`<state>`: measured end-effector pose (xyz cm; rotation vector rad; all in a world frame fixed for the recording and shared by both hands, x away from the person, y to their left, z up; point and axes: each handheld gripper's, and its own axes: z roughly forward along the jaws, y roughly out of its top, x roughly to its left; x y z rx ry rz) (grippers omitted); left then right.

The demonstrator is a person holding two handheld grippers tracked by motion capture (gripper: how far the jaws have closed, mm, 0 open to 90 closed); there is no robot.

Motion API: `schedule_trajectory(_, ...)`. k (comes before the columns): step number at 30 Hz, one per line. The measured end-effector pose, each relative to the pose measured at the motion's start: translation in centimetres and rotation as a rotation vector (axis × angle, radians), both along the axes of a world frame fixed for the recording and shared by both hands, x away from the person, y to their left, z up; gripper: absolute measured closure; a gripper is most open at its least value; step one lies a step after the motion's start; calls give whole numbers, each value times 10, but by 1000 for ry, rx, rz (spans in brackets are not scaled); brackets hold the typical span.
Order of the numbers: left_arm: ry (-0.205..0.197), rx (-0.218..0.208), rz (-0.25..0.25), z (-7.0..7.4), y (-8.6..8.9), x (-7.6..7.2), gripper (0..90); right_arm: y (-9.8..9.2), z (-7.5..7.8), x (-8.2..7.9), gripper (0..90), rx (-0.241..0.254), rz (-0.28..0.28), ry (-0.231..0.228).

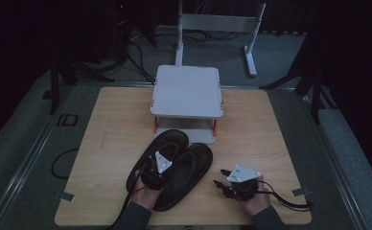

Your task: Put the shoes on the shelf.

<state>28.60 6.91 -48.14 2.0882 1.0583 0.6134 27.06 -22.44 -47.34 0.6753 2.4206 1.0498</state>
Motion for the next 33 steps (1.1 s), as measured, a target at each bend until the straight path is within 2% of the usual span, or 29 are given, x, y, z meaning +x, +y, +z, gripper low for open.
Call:
schedule_trajectory(3, 2, -3, 5, 0, -1, -1, 743, -2, 0, 0, 525, 2, -5, 1)
schedule_trajectory(4, 11, -16, 14, 2, 0, -1, 743, -2, 1, 1, 525, 3, -6, 0)
schedule_trajectory(10, 4, -50, 42, 8, 3, 0, 745, -8, 3, 3, 529, 10, -21, -10)
schedule_trajectory(13, 4, -63, 61, 14, 4, 5, 745, -10, 4, 4, 534, 8, -27, -15)
schedule_trajectory(26, 5, -105, 119, 22, -7, 27, 744, -19, 4, 8, 532, 6, -63, -14)
schedule_trajectory(33, 2, -105, 154, 27, -13, 39, 744, -20, 3, 8, 524, 7, -64, -10)
